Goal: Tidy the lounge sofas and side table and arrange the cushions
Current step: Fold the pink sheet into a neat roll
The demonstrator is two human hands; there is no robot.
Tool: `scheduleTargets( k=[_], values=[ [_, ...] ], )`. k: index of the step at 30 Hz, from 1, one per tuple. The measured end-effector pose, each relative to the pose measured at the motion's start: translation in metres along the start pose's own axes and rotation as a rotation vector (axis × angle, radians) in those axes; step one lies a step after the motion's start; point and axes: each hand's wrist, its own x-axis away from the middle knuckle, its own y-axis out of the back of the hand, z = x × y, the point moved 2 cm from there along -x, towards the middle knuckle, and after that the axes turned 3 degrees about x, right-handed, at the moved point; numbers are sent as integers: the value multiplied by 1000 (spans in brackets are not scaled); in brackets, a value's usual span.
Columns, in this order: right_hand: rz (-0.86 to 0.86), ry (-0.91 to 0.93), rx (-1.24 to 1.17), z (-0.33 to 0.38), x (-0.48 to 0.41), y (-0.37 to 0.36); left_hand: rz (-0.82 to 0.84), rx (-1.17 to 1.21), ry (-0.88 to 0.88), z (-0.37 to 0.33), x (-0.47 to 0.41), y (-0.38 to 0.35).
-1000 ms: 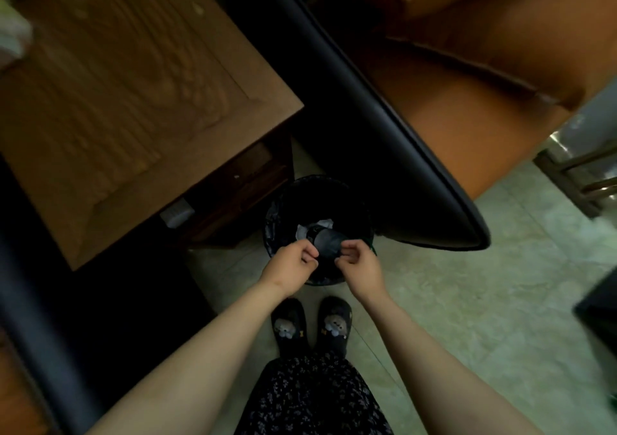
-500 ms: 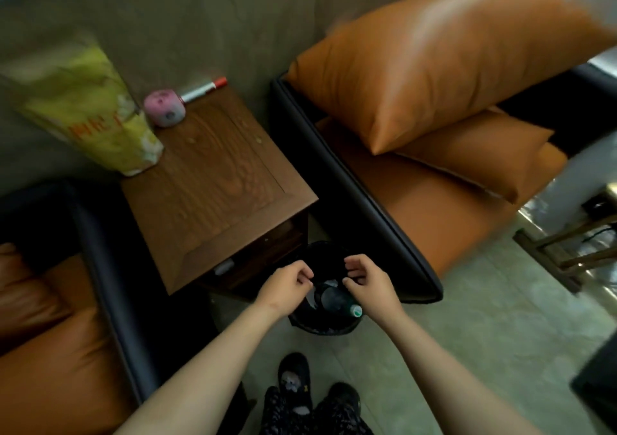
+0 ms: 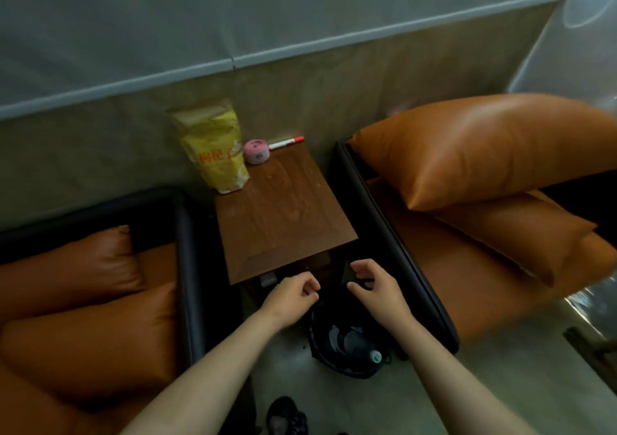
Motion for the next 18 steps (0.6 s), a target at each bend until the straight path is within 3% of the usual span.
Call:
scheduleTargets(
  k=[7, 18],
  values=[
    [75, 118, 2, 68, -1, -23, -178, -1, 14, 15, 46, 61],
    [58, 230, 81, 166, 5, -71, -276, -30, -35, 48, 96, 143]
  ],
)
